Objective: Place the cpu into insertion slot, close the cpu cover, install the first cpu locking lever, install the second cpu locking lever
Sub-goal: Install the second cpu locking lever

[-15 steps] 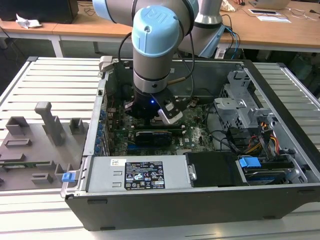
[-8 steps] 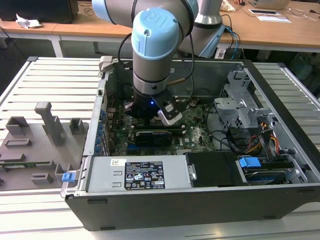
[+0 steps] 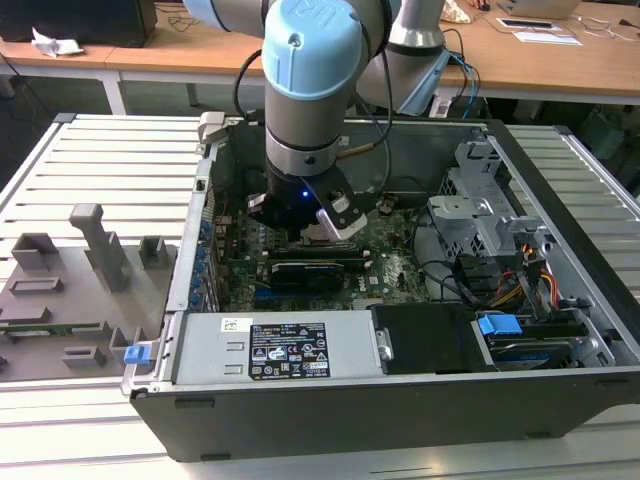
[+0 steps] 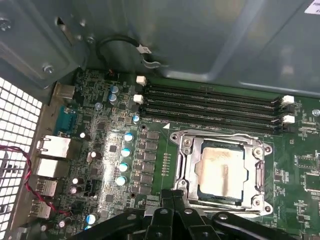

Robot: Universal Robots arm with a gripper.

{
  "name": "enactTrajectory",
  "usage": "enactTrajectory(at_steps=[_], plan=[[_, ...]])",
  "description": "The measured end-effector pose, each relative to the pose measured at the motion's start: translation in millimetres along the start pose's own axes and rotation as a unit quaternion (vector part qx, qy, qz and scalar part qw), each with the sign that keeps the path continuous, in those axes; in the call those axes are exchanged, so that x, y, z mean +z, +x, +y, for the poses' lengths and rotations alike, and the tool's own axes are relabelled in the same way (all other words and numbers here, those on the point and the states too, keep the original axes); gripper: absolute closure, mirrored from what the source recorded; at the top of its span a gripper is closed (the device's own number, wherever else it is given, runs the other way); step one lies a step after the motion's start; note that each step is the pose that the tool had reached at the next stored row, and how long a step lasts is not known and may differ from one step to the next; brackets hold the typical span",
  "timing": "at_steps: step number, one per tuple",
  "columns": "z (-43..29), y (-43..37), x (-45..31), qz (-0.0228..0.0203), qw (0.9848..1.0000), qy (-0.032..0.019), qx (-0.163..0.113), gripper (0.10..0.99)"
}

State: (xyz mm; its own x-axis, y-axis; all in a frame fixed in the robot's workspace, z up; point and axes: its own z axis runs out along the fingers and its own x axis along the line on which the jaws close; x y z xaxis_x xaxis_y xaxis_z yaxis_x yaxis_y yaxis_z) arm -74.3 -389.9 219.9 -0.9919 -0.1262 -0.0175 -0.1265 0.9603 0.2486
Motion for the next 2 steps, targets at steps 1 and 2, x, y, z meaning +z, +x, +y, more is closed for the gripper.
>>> enactTrajectory(at_steps=[1,2], plan=[[0.0,0.0,0.0,0.0000,1.0000,0.0000,0.000,0.980],[0.0,0.0,-0.2,0.0001,1.0000,0.0001,0.000,0.980]])
